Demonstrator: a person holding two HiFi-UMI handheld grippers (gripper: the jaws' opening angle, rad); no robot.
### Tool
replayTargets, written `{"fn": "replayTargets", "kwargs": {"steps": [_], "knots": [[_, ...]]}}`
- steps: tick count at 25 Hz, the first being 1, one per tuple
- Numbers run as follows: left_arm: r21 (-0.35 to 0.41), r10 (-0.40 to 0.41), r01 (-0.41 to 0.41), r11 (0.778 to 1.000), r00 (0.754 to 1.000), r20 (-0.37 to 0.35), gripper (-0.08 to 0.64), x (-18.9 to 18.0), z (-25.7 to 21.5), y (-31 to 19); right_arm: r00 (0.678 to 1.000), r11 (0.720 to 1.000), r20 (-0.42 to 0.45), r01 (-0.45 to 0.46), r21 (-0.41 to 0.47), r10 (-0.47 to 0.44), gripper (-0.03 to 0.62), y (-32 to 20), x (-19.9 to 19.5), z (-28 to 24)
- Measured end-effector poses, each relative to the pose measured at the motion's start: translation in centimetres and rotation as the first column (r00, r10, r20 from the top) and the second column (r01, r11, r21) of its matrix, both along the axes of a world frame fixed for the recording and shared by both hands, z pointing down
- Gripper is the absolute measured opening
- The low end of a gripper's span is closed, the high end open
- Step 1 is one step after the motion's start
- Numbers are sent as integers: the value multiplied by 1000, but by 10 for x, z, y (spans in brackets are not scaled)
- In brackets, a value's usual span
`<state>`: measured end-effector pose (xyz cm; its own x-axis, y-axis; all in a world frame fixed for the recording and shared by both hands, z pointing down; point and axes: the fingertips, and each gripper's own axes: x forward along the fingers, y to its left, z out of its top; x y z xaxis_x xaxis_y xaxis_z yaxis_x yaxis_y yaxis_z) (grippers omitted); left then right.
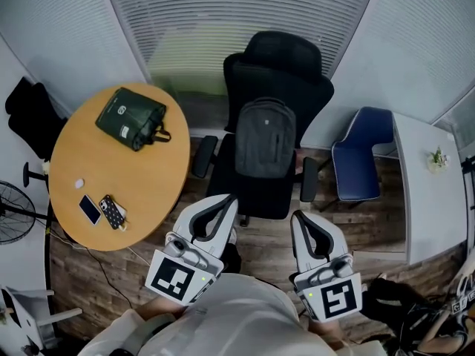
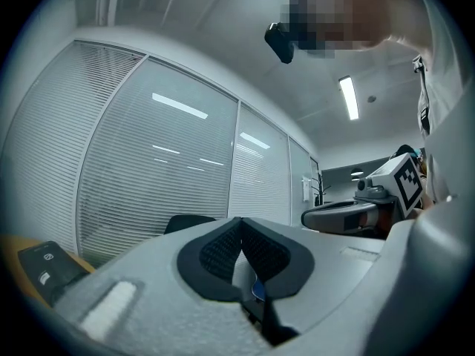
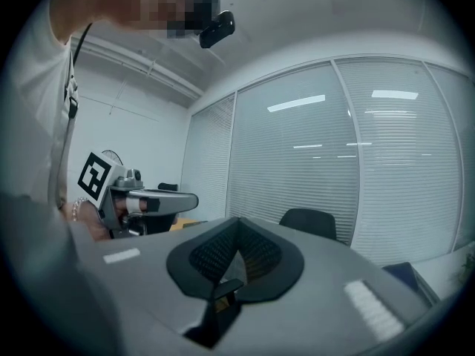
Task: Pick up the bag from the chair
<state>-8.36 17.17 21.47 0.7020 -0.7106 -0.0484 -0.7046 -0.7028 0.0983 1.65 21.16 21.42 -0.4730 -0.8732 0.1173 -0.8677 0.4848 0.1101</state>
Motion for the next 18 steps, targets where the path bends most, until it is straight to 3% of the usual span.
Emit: {"fn": "replayTargets", "kwargs": {"steps": [18], "knots": [[-51, 54, -54, 997, 999, -4, 1, -33, 33, -122, 999, 999, -23, -43, -23, 43, 3, -116, -39, 20]]}}
